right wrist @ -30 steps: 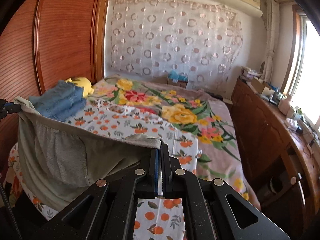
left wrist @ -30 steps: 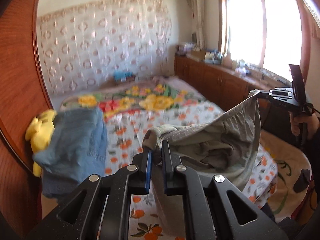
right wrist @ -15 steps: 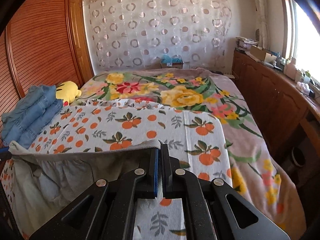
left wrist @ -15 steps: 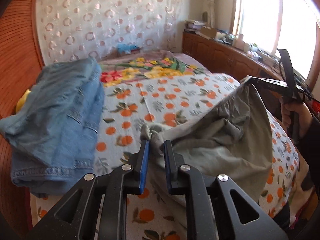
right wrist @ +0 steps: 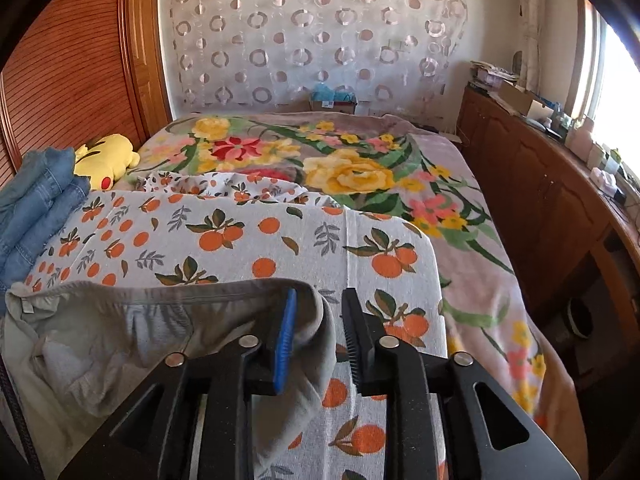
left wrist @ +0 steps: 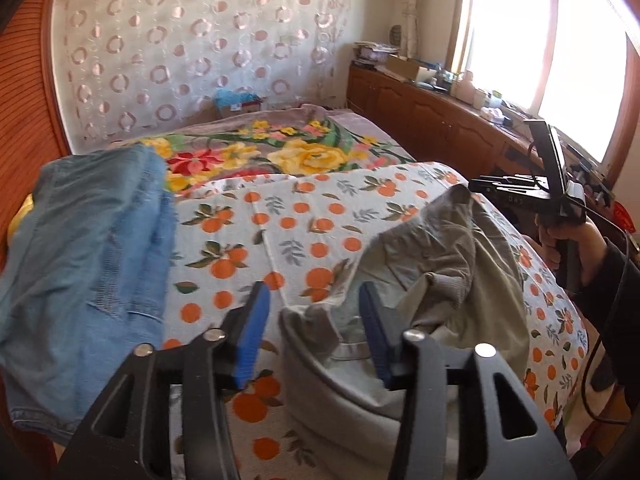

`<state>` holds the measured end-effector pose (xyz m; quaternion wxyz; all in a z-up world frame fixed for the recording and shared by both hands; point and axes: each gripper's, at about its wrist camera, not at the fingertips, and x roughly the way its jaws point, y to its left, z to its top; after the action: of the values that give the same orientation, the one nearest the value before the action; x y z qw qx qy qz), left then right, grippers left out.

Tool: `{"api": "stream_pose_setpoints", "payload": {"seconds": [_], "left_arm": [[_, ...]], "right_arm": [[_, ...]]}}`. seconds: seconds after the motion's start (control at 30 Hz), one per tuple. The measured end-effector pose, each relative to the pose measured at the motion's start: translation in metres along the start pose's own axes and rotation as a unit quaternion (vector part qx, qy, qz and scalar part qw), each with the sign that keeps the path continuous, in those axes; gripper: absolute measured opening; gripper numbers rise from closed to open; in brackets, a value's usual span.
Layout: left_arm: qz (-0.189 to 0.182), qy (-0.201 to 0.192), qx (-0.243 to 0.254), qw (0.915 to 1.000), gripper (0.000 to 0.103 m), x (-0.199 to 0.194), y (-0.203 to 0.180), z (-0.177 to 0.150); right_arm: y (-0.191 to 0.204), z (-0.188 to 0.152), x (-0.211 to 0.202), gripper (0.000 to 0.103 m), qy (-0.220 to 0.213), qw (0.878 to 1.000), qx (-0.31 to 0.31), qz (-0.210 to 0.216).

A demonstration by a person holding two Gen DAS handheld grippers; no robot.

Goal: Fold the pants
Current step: 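Lift the waistband with the left gripper while the right gripper grasps the other waistband edge, then raise the pants by the waistband with both grippers, shaking them out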

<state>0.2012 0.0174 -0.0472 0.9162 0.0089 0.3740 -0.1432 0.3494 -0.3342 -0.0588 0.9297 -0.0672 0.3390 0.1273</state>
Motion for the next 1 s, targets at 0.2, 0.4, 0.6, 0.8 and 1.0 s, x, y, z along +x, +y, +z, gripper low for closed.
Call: {"api": "stream_pose_setpoints", "payload": {"seconds": [0.2, 0.4, 0.6, 0.8, 1.0], "left_arm": [[0.006, 0.024, 0.024, 0.9994, 0.049, 0.017, -0.015, -0.011], [0.018, 0.050, 0.005, 0.9986, 0.046, 0.035, -0.003, -0.019], [0.005, 0.057, 0.002, 0.9984, 0.015, 0.040, 0.004, -0.023], [-0.001, 0.020, -0.007, 0.9998, 0.006, 0.022, 0.007, -0.017], [0.016, -0.017, -0.048, 0.9986, 0.006, -0.008, 0.032, -0.006]], "right_arm": [[-0.007, -0.015, -0.023, 0.039, 0.002, 1.000, -0.005, 0.030], [-0.023, -0.016, -0.032, 0.039, 0.027, 0.998, -0.004, 0.048], [-0.030, -0.002, -0.022, 0.039, 0.040, 0.998, 0.005, 0.058], [-0.029, 0.003, -0.011, 0.009, 0.045, 0.997, -0.005, 0.061], [-0.050, 0.000, -0.037, 0.005, 0.026, 0.996, 0.022, 0.085]]}}
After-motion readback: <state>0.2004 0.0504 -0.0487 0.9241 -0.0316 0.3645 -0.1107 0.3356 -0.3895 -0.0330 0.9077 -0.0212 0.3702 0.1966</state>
